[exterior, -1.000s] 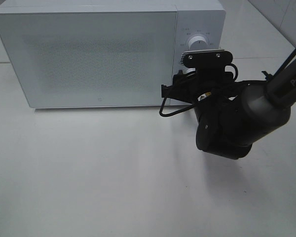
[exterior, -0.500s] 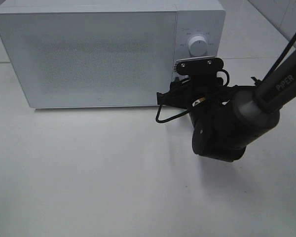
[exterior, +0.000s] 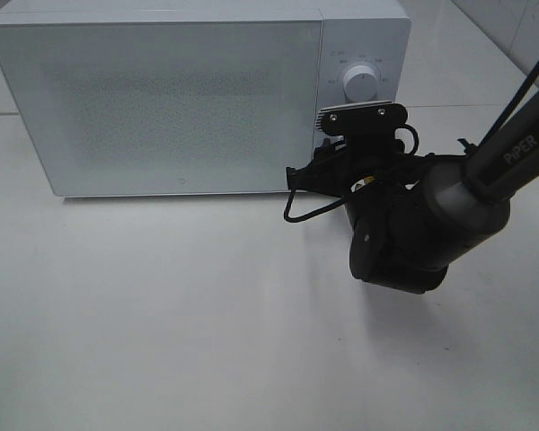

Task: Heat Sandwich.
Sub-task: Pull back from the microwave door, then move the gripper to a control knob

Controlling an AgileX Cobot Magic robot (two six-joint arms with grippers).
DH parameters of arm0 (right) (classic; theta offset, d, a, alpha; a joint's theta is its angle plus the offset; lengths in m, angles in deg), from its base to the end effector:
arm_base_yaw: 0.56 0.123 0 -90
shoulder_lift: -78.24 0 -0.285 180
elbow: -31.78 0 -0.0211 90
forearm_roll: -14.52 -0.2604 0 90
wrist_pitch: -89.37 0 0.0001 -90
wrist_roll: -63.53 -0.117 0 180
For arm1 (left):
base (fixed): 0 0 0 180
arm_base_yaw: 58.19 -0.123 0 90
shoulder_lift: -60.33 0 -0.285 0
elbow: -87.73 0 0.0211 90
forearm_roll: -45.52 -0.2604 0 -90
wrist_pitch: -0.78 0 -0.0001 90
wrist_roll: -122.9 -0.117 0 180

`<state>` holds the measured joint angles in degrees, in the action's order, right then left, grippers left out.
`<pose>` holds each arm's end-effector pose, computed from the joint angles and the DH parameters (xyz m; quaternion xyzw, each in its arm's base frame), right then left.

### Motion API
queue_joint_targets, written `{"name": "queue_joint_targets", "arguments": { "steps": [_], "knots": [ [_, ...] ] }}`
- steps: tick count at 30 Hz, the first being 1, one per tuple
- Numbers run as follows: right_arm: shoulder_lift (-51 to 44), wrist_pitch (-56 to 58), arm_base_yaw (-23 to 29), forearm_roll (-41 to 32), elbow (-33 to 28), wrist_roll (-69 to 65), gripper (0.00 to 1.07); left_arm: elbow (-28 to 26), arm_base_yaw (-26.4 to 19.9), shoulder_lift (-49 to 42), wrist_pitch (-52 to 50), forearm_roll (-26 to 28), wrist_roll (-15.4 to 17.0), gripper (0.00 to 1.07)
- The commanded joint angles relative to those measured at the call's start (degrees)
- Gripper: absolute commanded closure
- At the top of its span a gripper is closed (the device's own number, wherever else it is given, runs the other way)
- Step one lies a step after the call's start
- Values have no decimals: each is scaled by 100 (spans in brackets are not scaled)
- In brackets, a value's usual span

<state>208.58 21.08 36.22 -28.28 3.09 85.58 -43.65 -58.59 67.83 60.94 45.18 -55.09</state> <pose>0.3545 0.1728 0.0927 -0.0343 0.7413 -0.0614 0.6675 0.0267 0.0008 0.2710 -0.0180 0.8491 -0.0045 0.5278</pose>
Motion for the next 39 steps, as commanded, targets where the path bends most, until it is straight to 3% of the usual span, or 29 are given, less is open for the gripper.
{"name": "queue_joint_targets", "arguments": {
  "steps": [1,25,31,33,35,36,37,38,39],
  "knots": [
    [-115,-435,-11,120,97,57,51,23,-17,-120,-80,0,6,25],
    [-201,-493,-11,-11,97,34,46,23,-17,-120,-80,0,6,25],
    [-201,-498,-11,-11,97,11,49,23,-17,-120,-80,0,6,25],
    [-201,-498,-11,-11,97,-6,56,23,-17,-120,-80,0,6,25],
    [-201,-498,-11,-11,97,-46,78,23,-17,-120,-80,0,6,25],
    [-201,-498,-11,-11,97,-46,78,23,-17,-120,-80,0,6,25],
    [-201,-510,-11,-11,97,-92,88,23,-17,-120,-80,0,6,25],
    [-201,-625,-11,-11,97,-223,107,23,-17,-120,-80,0,6,25],
    [-201,-647,-11,6,97,-304,107,23,-17,-120,-80,0,6,25]
  ]
}}
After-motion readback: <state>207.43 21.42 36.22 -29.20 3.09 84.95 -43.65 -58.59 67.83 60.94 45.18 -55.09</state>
